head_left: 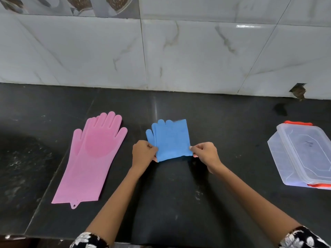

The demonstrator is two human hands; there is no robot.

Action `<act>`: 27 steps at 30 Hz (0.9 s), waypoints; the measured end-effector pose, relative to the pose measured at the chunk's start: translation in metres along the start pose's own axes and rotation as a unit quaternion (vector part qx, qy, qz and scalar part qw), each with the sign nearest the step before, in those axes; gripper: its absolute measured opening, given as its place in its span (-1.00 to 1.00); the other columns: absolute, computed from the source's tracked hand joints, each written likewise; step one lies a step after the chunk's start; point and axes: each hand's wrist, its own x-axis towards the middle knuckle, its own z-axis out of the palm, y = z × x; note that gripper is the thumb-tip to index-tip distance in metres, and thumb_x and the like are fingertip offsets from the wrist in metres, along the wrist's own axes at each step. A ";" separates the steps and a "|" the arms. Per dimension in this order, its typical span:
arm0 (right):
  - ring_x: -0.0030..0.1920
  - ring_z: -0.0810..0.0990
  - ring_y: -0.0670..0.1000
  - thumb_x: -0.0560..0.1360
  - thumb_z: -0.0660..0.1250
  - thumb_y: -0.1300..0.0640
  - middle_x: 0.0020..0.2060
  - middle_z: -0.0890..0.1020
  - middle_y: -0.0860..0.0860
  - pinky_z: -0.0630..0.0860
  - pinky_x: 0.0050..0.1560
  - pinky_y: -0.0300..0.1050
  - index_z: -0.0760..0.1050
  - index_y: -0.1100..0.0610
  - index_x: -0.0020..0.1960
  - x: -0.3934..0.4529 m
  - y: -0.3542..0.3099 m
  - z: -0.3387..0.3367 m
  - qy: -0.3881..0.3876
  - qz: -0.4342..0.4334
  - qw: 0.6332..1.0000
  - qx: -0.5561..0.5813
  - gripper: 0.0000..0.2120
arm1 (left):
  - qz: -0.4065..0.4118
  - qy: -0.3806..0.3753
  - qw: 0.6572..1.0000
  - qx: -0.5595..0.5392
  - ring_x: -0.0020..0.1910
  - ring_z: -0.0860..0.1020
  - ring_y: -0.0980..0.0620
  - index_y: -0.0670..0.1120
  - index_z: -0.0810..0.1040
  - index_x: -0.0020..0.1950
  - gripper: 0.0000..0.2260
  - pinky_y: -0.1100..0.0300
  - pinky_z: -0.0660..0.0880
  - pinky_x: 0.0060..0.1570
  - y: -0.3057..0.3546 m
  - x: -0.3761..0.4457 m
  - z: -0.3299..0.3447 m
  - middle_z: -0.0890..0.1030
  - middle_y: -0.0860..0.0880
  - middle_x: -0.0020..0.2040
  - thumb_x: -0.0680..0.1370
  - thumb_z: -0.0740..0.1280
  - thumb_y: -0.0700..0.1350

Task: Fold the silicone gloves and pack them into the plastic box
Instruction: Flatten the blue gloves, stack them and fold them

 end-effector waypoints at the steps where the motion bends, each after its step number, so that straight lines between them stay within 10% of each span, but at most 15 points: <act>1: -0.42 0.53 0.00 0.45 0.39 0.13 -0.45 0.61 0.07 0.45 -0.37 -0.16 0.57 0.34 -0.37 0.000 0.000 0.000 0.005 0.008 1.000 0.008 -0.69 | -0.002 0.008 1.000 0.005 -0.35 0.65 -0.12 -0.36 0.60 -0.21 -0.82 0.05 0.63 -0.14 -0.002 -0.002 0.004 0.65 -0.23 -0.36 0.50 0.37 -0.24; 27: -0.32 0.61 -0.02 0.53 0.24 -0.15 -0.33 0.63 -0.02 0.54 -0.32 -0.06 0.57 0.14 -0.21 -0.066 0.021 0.015 0.073 -0.027 0.983 -0.166 -0.61 | 0.128 0.127 0.979 0.093 -0.30 0.49 0.15 -0.05 0.49 -0.16 -0.85 0.26 0.47 -0.30 -0.038 -0.060 0.029 0.50 0.06 -0.24 0.56 0.34 -0.03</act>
